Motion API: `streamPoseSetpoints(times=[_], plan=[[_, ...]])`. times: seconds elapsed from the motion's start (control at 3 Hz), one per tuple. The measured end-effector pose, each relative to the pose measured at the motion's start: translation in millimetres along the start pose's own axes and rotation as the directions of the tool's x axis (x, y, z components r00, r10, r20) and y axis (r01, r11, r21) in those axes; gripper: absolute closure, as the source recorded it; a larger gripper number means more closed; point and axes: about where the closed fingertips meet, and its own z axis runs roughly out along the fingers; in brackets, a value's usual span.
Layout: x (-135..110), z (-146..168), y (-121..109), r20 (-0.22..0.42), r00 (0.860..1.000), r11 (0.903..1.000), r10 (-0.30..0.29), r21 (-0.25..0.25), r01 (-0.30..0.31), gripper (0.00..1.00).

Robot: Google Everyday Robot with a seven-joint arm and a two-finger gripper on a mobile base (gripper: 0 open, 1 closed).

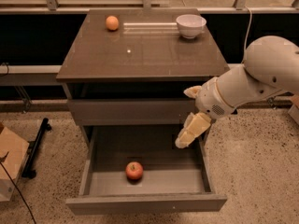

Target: Pick apple from middle drawer and place on counter

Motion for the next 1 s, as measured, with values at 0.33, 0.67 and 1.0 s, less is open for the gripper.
streamPoseSetpoints(times=[0.33, 0.67, 1.0], plan=[[0.0, 0.0, 0.0, 0.0, 1.0, 1.0, 0.0, 0.0, 0.0, 0.0], [5.8, 26.6, 9.0, -0.007, 1.0, 0.9991, 0.013, -0.041, -0.013, 0.0], [17.1, 64.9, 18.2, 0.002, 1.0, 0.9962, 0.027, -0.084, -0.026, 0.0]])
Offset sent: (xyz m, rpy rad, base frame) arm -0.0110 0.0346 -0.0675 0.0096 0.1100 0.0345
